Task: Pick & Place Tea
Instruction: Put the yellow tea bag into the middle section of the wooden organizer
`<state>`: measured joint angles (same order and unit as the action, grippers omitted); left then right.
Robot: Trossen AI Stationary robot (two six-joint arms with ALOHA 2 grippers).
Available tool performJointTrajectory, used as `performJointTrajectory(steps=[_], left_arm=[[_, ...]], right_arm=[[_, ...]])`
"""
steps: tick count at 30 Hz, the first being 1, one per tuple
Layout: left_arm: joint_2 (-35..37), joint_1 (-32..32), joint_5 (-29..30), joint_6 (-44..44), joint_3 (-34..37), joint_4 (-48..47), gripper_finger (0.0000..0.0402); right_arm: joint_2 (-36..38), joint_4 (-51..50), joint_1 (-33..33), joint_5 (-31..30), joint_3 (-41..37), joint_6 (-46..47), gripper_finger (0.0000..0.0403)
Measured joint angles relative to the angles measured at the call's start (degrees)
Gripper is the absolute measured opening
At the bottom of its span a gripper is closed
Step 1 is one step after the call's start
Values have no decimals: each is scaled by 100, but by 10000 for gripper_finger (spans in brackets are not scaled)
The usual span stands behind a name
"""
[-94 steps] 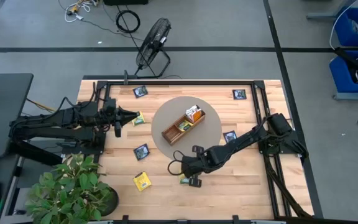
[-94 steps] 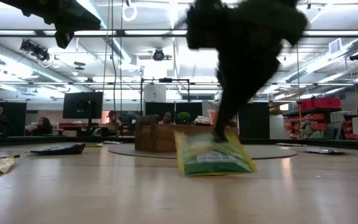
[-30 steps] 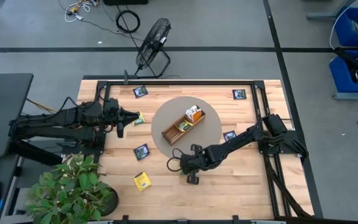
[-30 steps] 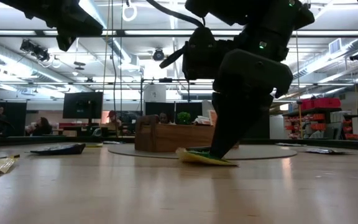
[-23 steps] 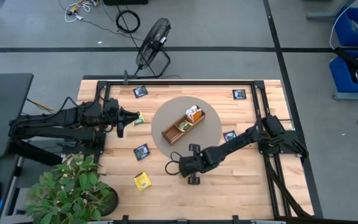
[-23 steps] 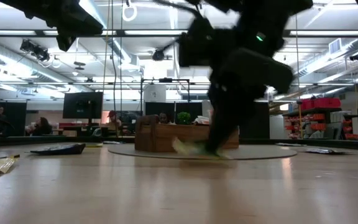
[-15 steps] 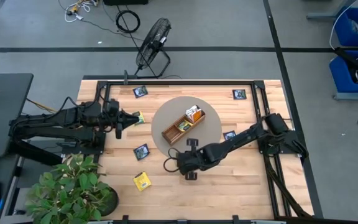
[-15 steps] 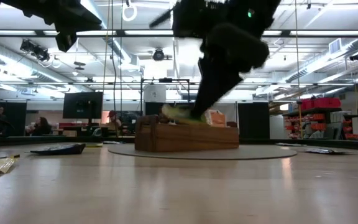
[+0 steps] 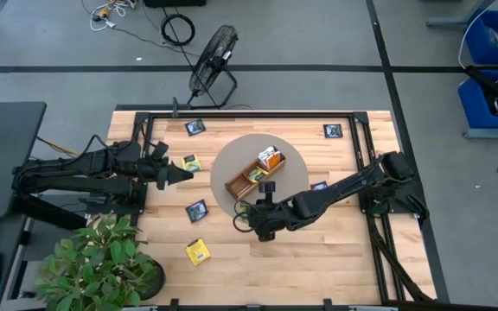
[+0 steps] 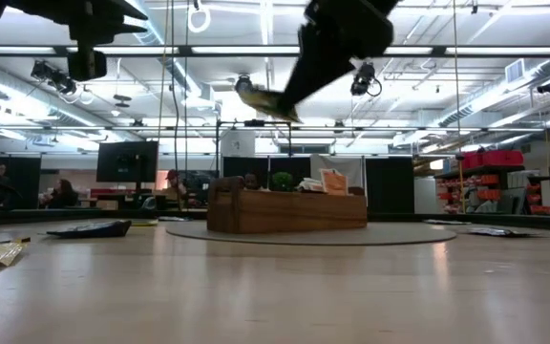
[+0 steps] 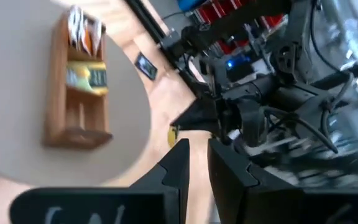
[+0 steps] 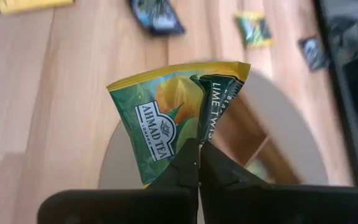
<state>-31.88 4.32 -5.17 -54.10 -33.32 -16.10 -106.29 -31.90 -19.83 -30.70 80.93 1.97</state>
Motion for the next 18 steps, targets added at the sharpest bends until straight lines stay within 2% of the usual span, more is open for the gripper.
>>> performJointTrajectory(steps=[5,8,11,14,18], left_arm=[[-148,2,-430,-741,0,122,63],[-375,-2,-551,-1001,-2,564,81],[-643,2,-703,-1039,-2,840,115],[-930,0,-719,-1153,-2,860,159],[-1215,2,-805,-1265,-2,1349,211]], right_arm=[[29,369,114,-34,65,-524,0],[31,546,214,-54,271,-820,0],[27,539,318,-185,453,-1061,0],[31,534,393,-152,688,-1302,0],[31,461,401,-35,801,-1693,0]])
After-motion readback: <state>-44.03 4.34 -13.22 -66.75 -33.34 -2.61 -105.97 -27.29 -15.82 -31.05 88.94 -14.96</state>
